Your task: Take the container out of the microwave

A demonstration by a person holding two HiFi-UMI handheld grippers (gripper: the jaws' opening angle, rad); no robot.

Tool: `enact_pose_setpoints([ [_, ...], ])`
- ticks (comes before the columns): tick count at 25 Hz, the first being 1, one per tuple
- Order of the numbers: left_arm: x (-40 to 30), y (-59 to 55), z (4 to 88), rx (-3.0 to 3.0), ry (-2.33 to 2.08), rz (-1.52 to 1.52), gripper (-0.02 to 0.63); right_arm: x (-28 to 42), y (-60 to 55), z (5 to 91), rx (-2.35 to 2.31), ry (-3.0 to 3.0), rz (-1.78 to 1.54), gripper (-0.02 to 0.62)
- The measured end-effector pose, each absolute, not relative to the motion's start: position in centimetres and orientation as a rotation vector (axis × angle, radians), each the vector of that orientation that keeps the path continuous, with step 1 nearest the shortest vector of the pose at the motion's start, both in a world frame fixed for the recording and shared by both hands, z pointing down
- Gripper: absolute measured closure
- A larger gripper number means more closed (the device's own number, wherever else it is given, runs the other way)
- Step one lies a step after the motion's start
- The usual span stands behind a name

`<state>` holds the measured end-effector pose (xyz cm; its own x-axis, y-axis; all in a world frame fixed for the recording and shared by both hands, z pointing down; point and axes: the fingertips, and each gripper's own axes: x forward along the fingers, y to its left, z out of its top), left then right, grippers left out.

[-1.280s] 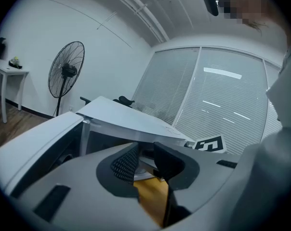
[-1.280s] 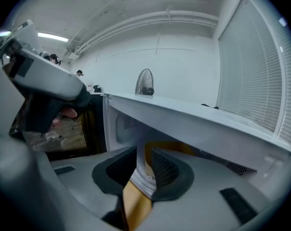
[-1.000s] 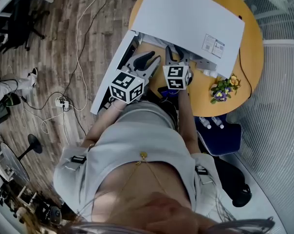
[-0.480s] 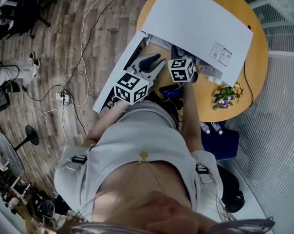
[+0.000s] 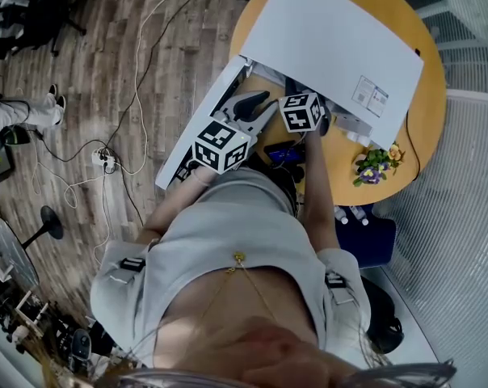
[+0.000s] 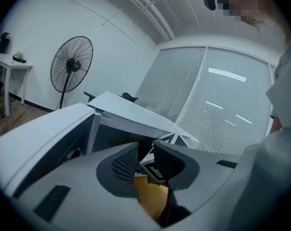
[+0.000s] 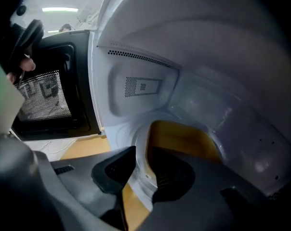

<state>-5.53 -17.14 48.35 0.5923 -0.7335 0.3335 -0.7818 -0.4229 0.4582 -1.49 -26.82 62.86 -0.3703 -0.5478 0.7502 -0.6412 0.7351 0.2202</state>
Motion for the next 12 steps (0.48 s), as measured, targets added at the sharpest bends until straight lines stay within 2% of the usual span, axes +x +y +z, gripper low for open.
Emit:
enact_pose_setpoints([
  [7,-5.67,-17.59,48.72,2.240,-1.197,0.116,0.505,-1.01,-27.35,63.08,0.941,-2.053,0.142,0.536],
  [12,-5.68,-17.74,48.87,2.240,-1.202,0.120,0.504,-1.04,-27.44,63.10,0.951,-2.056,0.134,0.551],
])
